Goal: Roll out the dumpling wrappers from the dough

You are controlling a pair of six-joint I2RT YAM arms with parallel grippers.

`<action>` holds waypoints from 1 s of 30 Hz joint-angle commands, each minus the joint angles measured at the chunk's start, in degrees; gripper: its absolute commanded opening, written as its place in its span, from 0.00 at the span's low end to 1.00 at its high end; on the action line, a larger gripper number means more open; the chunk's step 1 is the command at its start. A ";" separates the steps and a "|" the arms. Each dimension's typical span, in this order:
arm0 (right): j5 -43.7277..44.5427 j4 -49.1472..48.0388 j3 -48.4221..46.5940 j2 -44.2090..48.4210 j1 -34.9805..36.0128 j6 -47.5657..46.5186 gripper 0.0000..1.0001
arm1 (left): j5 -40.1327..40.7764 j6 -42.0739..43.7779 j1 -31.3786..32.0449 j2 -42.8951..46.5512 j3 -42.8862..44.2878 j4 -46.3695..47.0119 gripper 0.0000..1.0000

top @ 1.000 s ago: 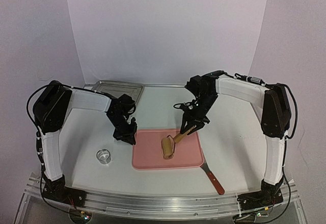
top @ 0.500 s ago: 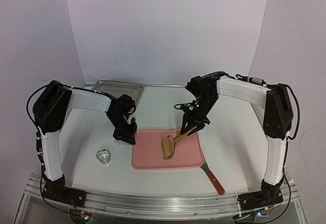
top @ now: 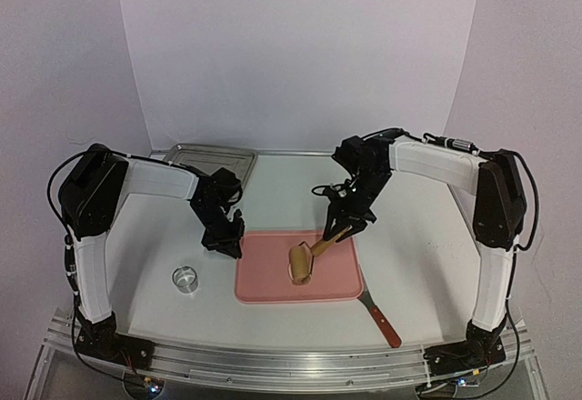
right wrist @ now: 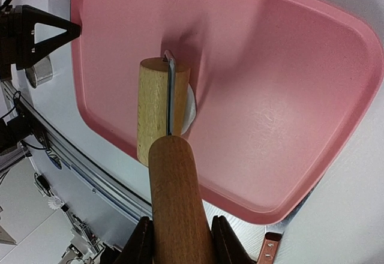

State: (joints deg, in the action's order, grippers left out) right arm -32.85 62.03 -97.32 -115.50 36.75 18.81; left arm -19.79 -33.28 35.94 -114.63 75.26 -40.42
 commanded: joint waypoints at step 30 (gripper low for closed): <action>24.38 8.19 6.71 -5.98 -2.02 -0.16 0.00 | 4.26 3.47 0.10 -0.34 2.05 -2.59 0.00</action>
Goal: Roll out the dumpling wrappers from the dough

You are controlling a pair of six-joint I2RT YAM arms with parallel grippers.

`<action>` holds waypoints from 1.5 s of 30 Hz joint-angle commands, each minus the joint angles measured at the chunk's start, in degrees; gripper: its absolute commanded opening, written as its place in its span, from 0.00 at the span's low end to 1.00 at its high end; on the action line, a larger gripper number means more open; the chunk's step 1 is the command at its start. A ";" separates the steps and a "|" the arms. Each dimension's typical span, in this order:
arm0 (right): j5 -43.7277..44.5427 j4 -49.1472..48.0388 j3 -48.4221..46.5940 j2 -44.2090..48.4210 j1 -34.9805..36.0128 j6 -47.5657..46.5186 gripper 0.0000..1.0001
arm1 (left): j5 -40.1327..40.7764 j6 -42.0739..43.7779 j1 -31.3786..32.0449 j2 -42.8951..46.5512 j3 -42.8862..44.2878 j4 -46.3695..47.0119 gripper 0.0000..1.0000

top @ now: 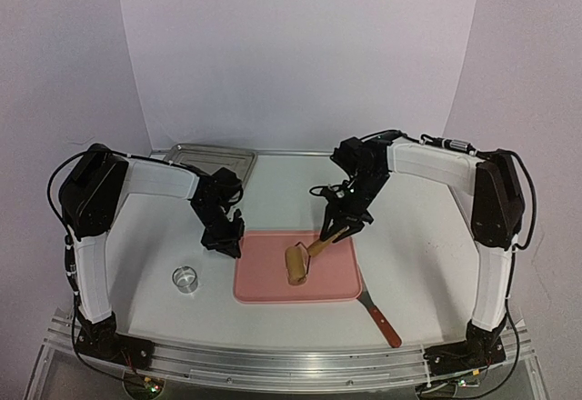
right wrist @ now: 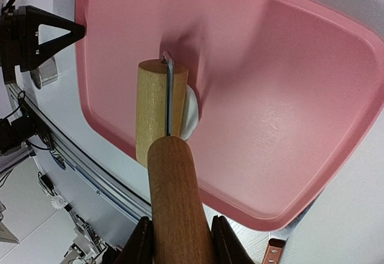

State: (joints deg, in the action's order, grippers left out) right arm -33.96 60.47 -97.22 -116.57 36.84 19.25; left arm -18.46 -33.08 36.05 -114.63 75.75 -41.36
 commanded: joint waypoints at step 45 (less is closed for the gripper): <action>20.68 6.36 6.01 -9.61 1.90 1.75 0.00 | 3.29 3.29 -0.10 -0.73 2.46 -1.82 0.00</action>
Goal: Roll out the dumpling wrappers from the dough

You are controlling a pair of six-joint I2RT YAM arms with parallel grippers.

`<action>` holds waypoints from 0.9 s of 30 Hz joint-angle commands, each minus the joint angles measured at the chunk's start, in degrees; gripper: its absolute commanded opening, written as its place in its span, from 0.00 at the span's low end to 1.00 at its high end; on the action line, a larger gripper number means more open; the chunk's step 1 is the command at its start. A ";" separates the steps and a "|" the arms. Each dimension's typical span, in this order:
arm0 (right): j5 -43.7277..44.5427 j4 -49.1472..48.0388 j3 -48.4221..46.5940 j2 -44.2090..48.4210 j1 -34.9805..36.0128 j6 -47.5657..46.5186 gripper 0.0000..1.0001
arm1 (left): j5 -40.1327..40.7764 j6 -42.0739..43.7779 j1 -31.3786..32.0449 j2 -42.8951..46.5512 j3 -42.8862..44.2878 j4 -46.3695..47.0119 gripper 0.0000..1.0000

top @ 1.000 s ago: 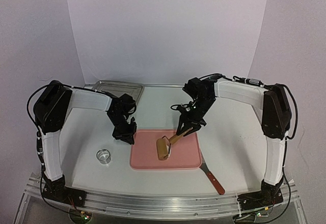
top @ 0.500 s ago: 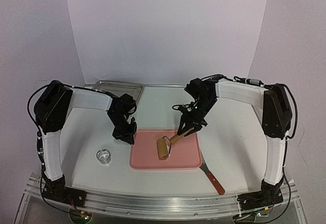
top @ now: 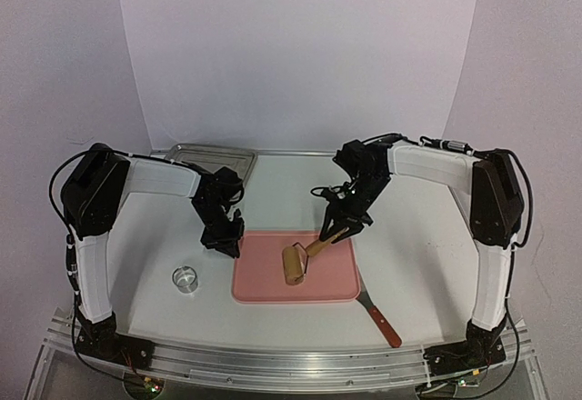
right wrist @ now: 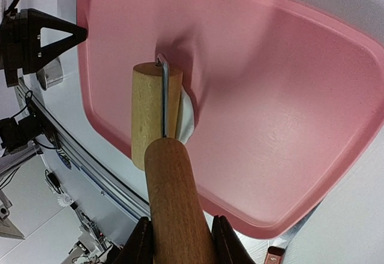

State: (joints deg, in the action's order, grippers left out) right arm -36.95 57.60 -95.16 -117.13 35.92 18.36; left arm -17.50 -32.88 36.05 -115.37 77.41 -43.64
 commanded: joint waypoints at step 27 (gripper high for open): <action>28.38 10.33 9.88 -3.57 -3.45 -0.37 0.00 | 2.82 3.34 -0.06 0.51 0.64 0.24 0.00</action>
State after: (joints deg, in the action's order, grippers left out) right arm -38.01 52.29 -91.55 -116.22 35.91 18.79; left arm -17.45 -32.88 36.06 -115.37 77.41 -43.61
